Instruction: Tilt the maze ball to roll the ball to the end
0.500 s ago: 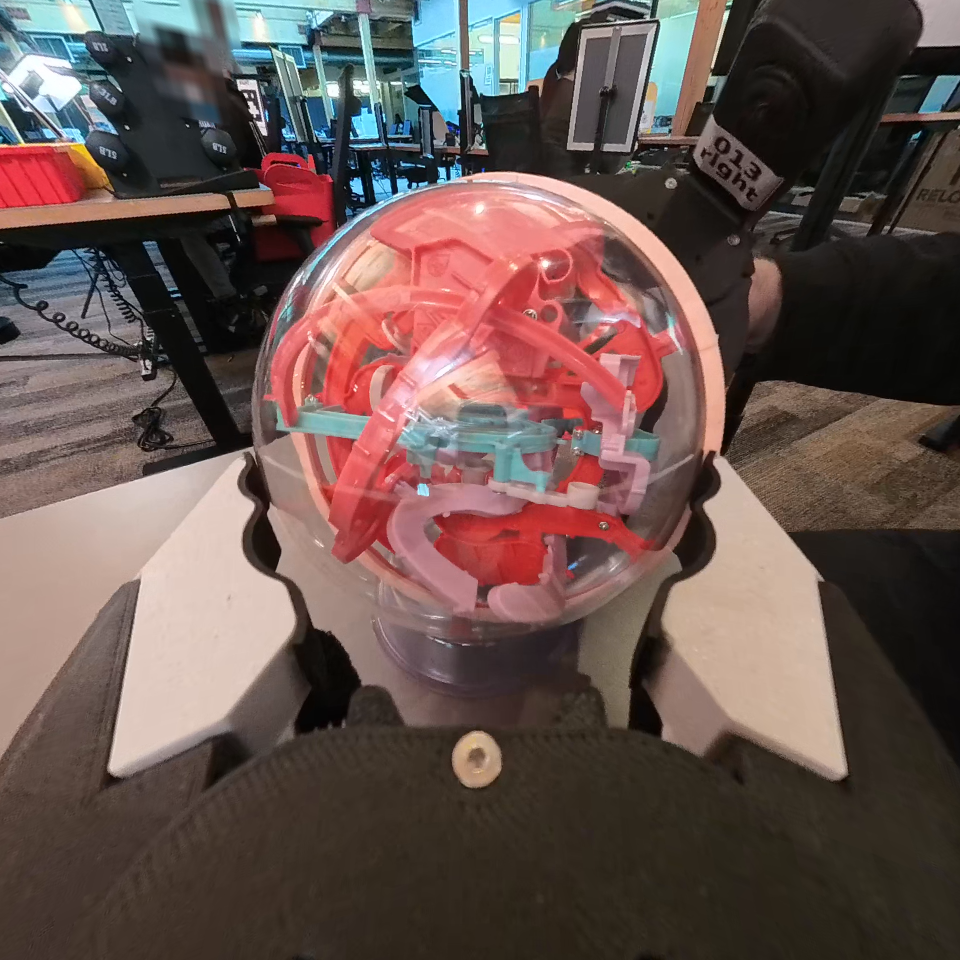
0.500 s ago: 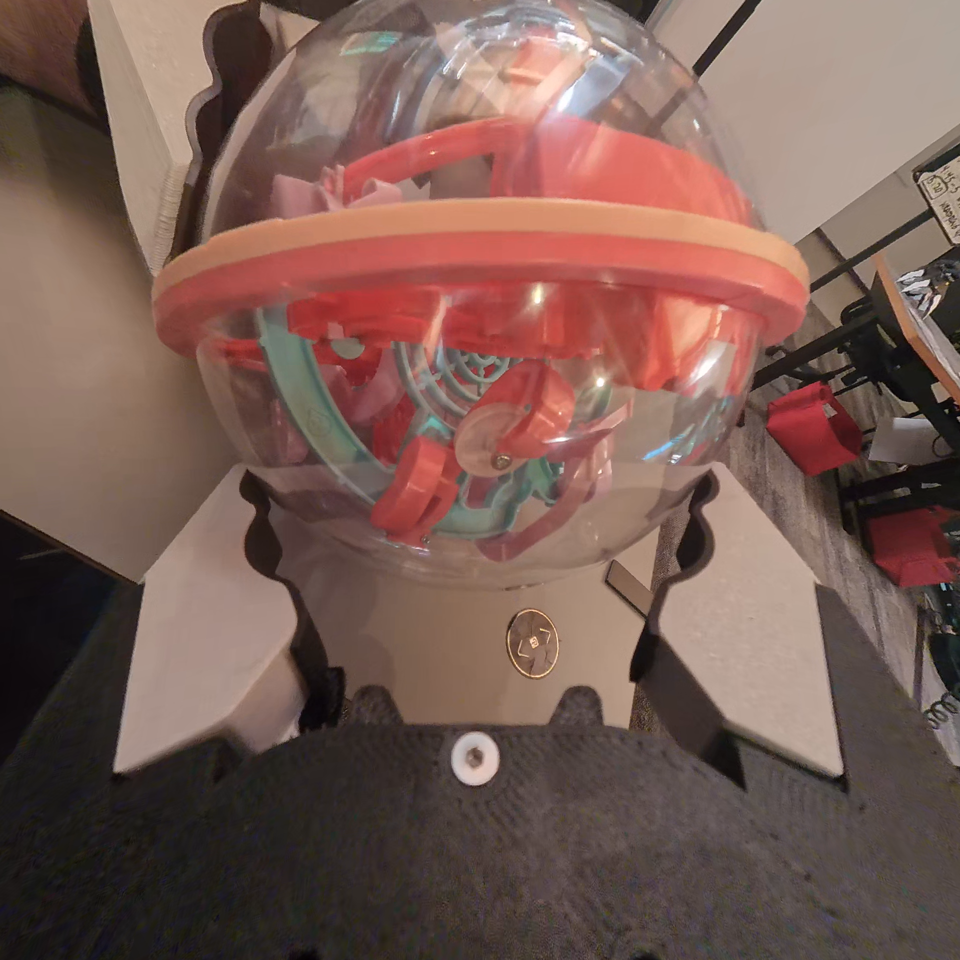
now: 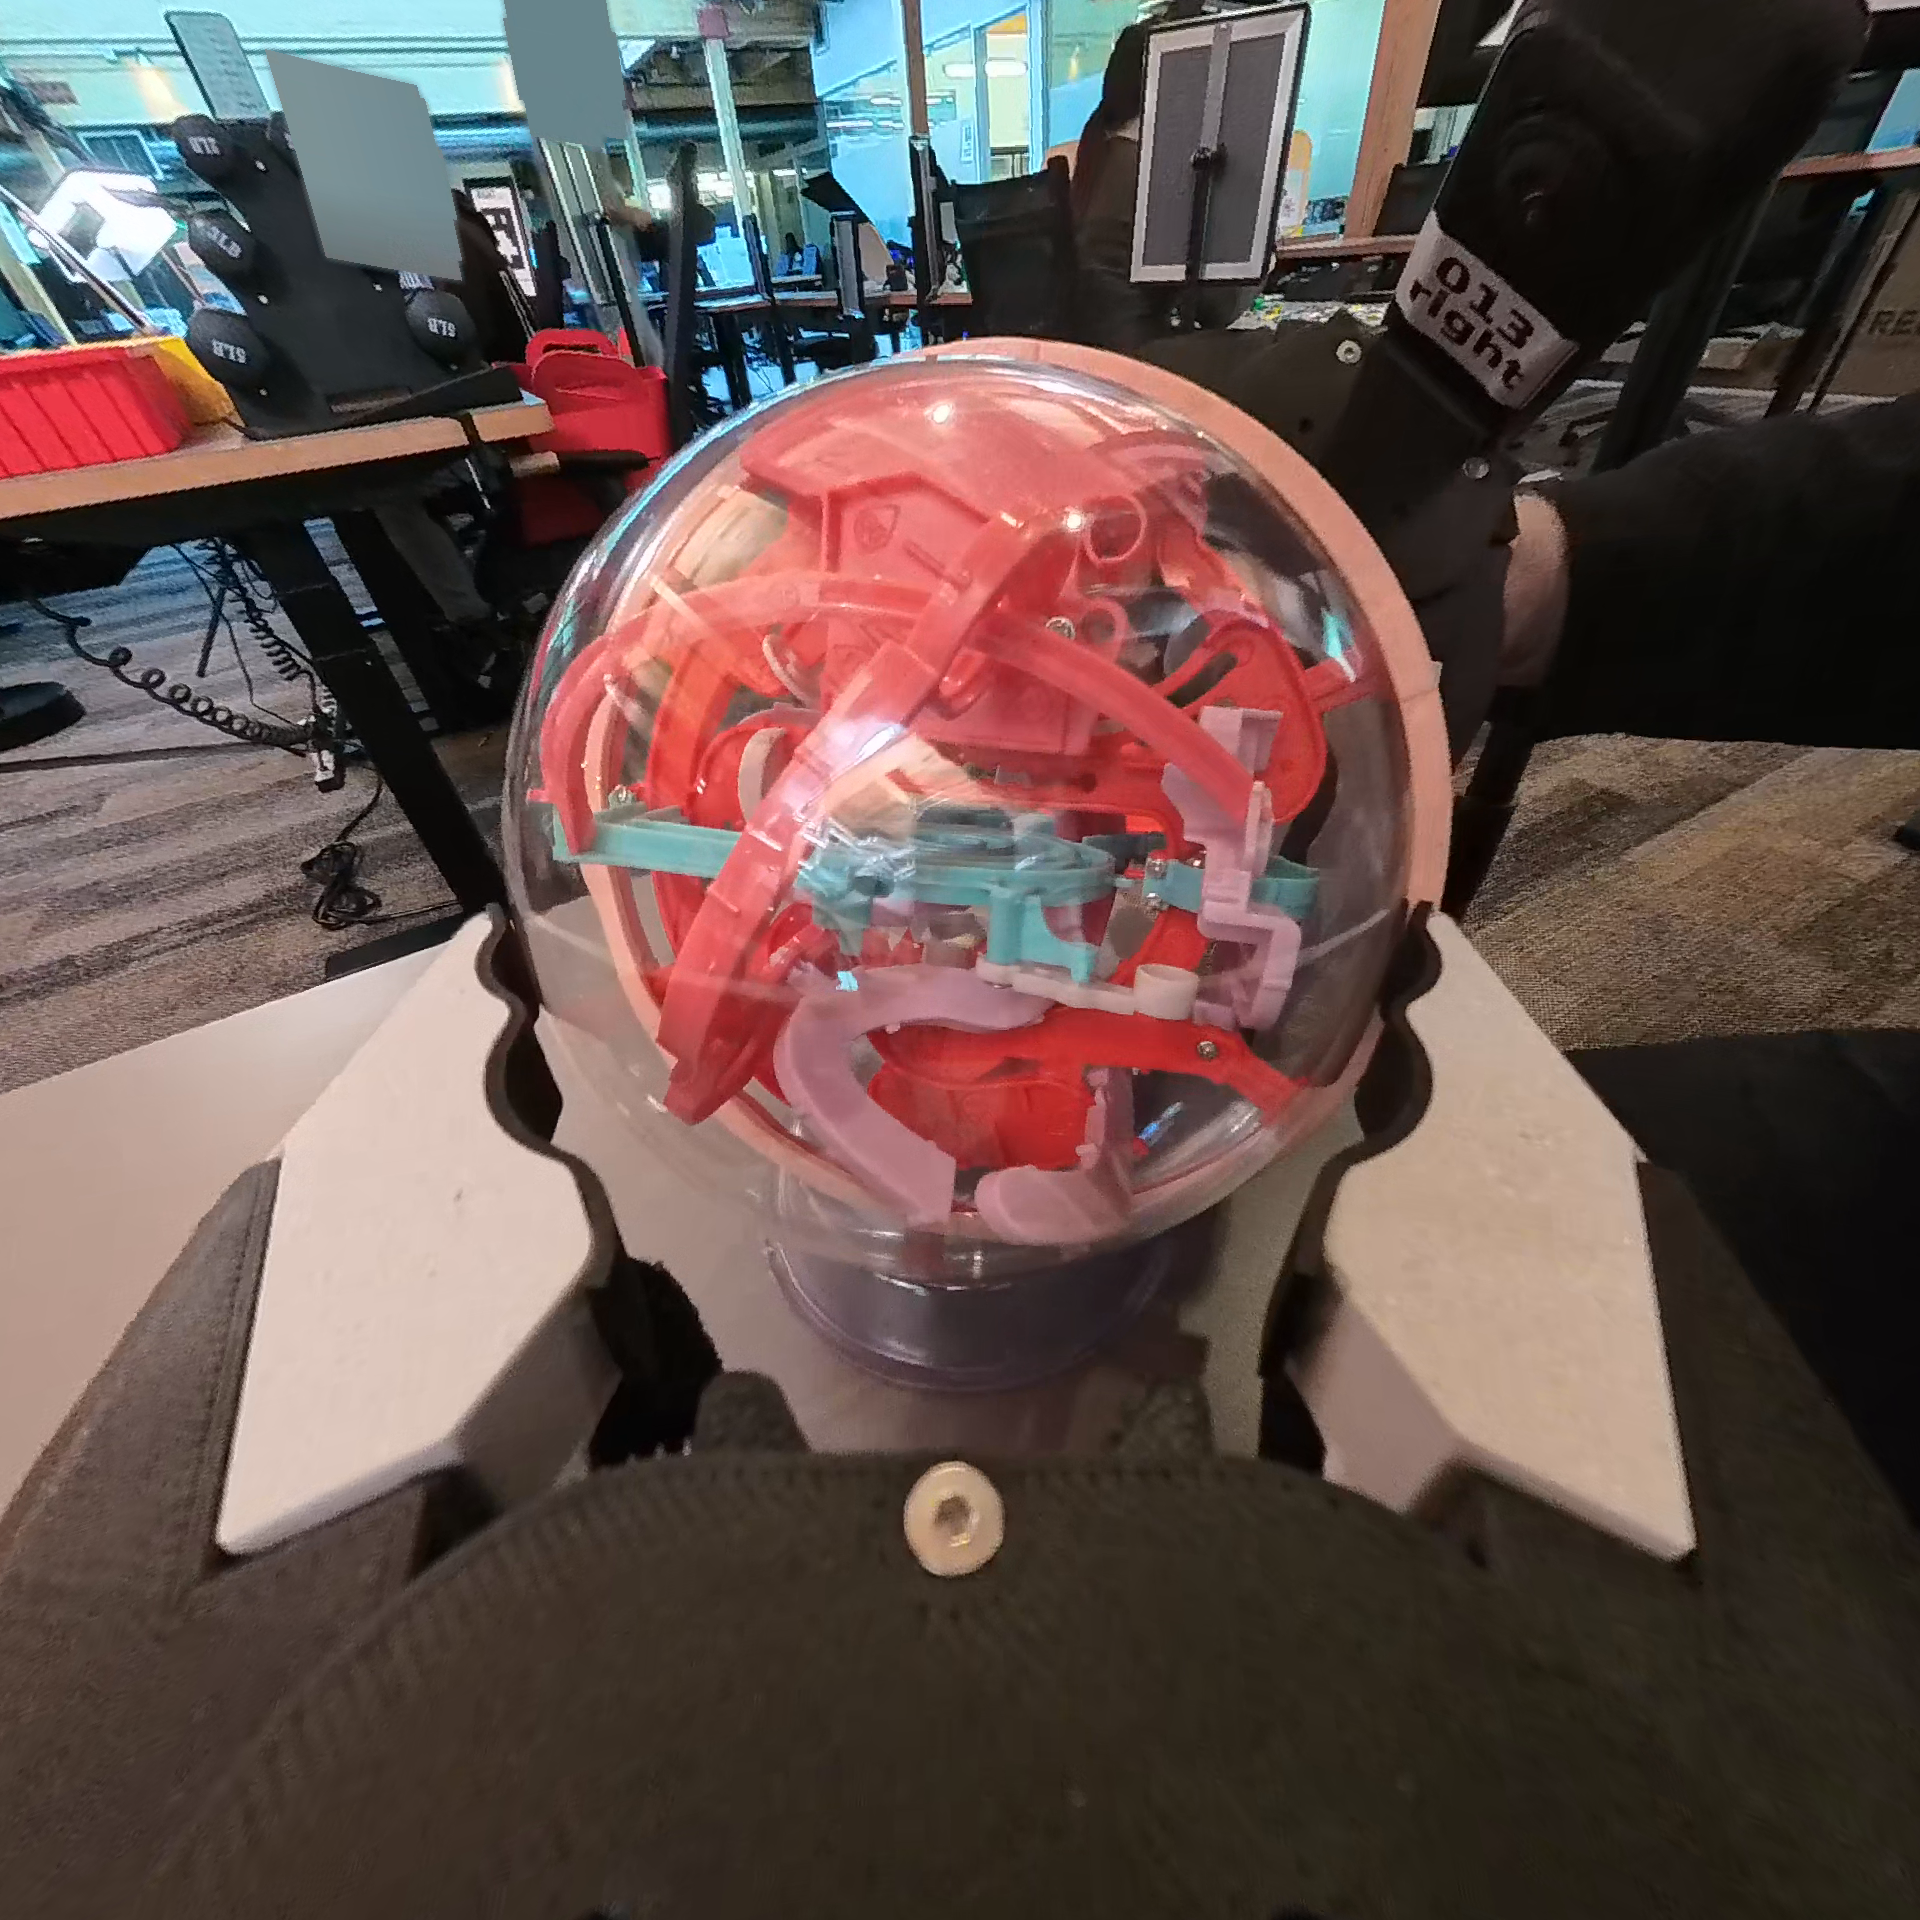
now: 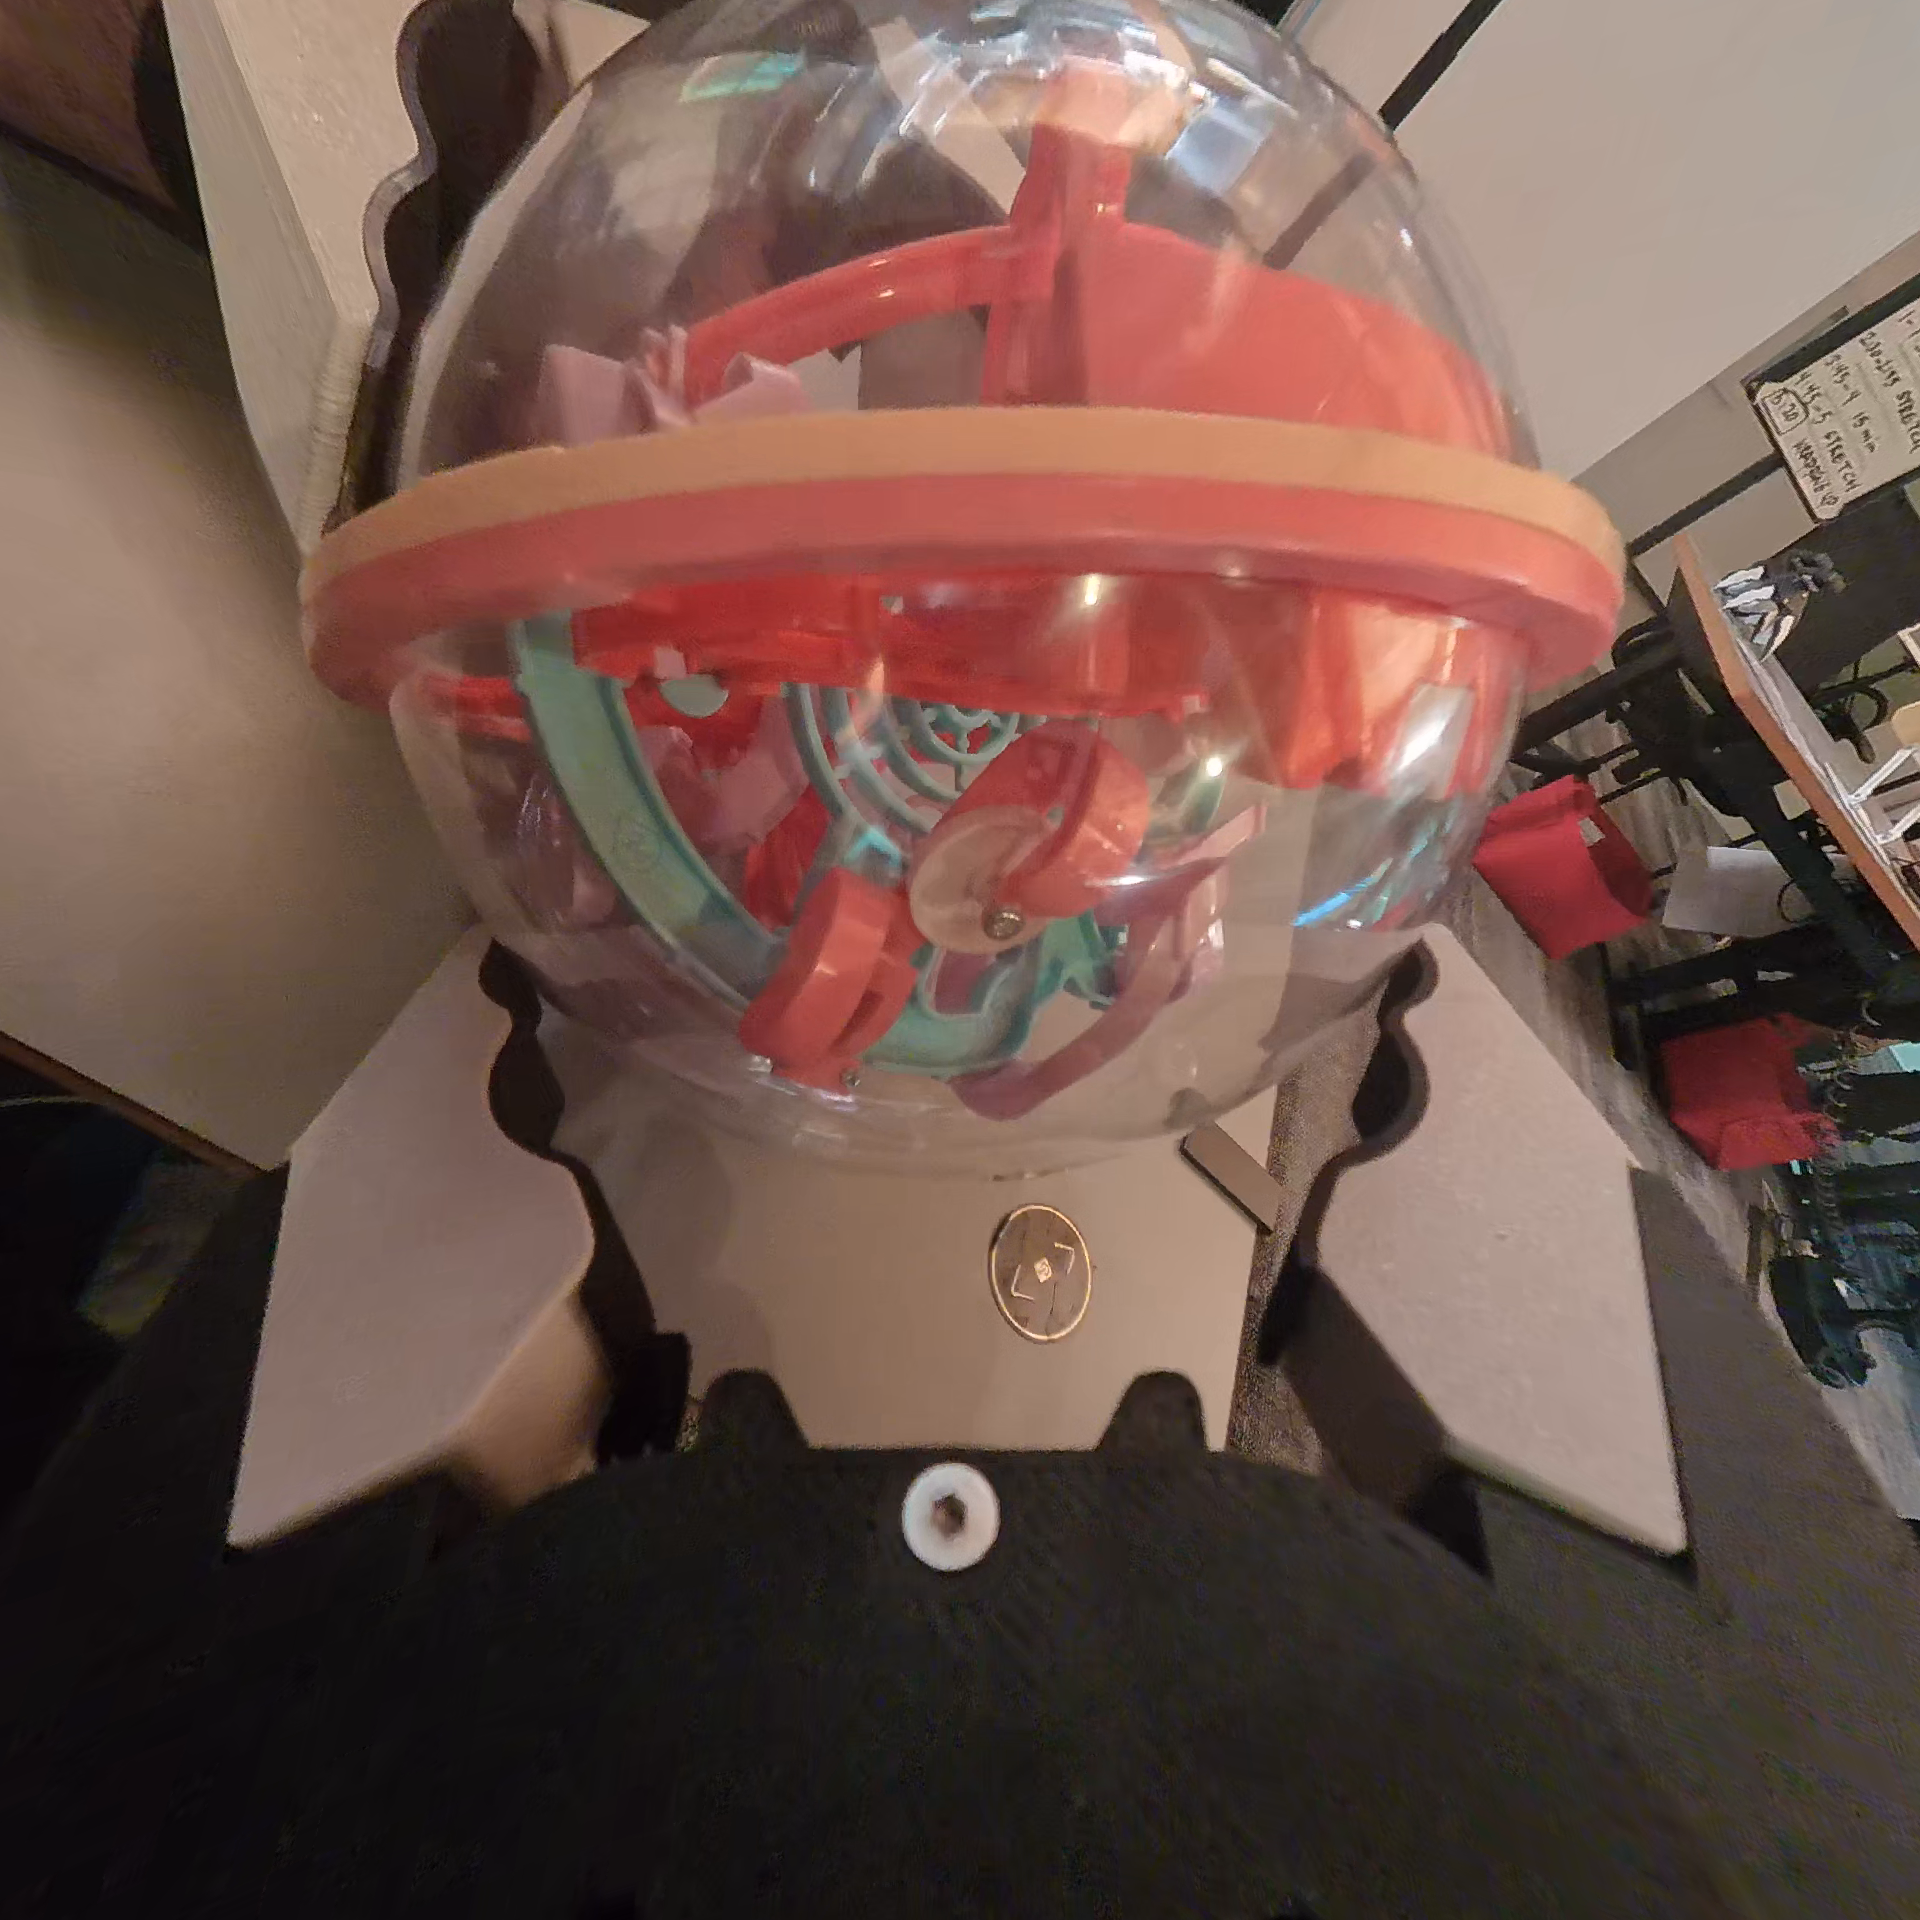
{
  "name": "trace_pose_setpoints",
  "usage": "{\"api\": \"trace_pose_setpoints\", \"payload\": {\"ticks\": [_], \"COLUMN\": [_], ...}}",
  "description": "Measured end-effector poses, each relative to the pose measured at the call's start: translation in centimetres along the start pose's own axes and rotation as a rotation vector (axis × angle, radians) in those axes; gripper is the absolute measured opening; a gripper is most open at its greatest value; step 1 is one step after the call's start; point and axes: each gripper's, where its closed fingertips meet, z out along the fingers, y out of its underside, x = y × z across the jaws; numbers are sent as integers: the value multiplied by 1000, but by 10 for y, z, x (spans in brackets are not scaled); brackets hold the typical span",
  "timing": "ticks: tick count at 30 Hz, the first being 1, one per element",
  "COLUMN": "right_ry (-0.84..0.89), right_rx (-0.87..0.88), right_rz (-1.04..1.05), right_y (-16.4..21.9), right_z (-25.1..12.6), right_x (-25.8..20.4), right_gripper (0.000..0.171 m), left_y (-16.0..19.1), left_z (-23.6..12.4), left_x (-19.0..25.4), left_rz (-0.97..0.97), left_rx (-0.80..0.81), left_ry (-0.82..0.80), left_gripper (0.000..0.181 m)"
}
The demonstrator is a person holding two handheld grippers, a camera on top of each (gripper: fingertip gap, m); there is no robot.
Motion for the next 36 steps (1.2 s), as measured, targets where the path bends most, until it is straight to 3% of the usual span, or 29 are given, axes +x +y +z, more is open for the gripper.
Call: {"api": "trace_pose_setpoints", "payload": {"ticks": [36], "right_ry": [-133], "right_rx": [-206], "right_rz": [145], "right_y": [8], "right_z": [4], "right_x": [6], "right_gripper": [154], "left_y": [-1], "left_z": [0], "left_x": [-16], "left_rz": [-171], "left_rx": [54], "left_ry": [52], "left_gripper": [153]}}
